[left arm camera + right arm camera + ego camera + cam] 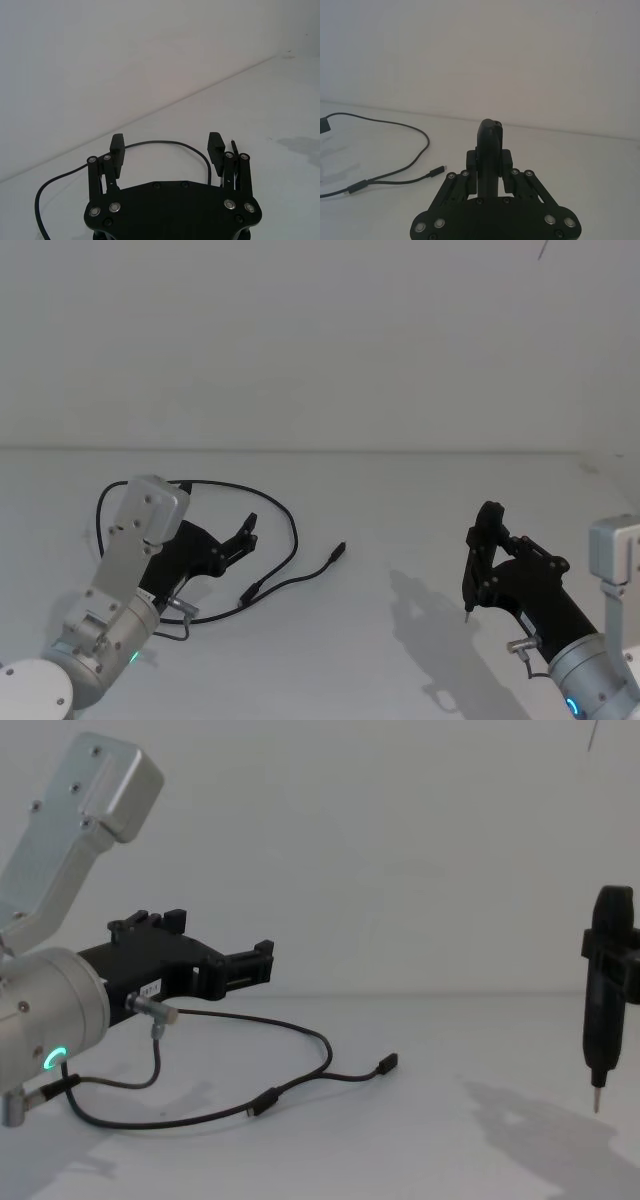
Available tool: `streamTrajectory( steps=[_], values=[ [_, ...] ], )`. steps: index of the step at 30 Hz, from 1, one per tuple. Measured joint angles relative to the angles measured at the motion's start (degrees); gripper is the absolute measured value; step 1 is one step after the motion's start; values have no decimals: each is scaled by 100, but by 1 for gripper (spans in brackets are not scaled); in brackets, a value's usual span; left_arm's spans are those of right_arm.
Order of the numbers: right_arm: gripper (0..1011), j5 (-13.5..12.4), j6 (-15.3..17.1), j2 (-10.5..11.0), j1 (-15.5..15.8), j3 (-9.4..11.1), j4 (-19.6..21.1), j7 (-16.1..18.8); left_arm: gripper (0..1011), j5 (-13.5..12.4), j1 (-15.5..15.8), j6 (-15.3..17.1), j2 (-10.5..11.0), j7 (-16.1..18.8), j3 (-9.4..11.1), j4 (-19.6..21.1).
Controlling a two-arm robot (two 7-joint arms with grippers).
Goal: Pick up the data cable with the one hand.
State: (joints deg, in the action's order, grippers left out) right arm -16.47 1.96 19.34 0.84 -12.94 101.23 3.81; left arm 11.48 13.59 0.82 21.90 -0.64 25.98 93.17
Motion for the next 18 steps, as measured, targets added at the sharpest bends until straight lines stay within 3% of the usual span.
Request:
streamTrajectory(
  steps=[18],
  values=[
    [279,0,-1,0,0,0,0,1,1001,0,-1,0,-2,1,1,1]
  ],
)
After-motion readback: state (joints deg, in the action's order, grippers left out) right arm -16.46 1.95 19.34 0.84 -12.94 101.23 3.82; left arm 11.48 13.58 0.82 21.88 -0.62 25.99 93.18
